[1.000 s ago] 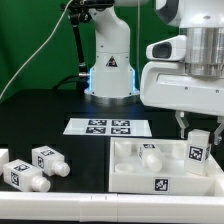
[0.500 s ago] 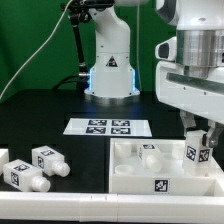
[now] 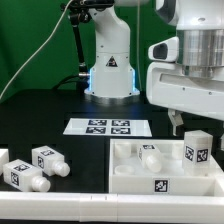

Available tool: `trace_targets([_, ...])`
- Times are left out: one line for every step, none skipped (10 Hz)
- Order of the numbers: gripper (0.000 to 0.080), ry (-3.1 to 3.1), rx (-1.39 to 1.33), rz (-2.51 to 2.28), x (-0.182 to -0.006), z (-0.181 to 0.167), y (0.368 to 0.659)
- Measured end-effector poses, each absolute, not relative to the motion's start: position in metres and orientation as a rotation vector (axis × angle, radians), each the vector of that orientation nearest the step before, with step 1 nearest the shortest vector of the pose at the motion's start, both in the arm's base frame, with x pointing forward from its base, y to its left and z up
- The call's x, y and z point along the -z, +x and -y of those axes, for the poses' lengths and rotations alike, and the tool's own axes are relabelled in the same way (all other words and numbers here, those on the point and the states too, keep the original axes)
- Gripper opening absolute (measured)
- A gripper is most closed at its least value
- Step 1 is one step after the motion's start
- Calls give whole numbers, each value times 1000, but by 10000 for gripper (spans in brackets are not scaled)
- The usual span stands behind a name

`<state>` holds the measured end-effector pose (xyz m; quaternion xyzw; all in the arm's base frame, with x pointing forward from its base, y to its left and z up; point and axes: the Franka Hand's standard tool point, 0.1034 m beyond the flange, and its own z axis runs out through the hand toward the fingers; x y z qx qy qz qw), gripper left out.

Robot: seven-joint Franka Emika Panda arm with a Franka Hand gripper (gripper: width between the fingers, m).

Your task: Assemble one leg

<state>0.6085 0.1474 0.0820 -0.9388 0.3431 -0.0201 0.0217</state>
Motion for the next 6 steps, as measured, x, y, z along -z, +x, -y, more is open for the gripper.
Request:
trace_targets([647, -2960, 65, -915, -82, -147, 609])
trace_targets([647, -3020, 70, -712, -82, -146, 609])
trace_targets([647, -3065, 73, -509, -81, -146, 609])
trace_targets([649, -3100, 75, -305, -80, -146, 608])
trace_targets([649, -3114, 78, -183, -80, -147, 608])
trace_targets([649, -3122, 79, -89, -80, -148, 608])
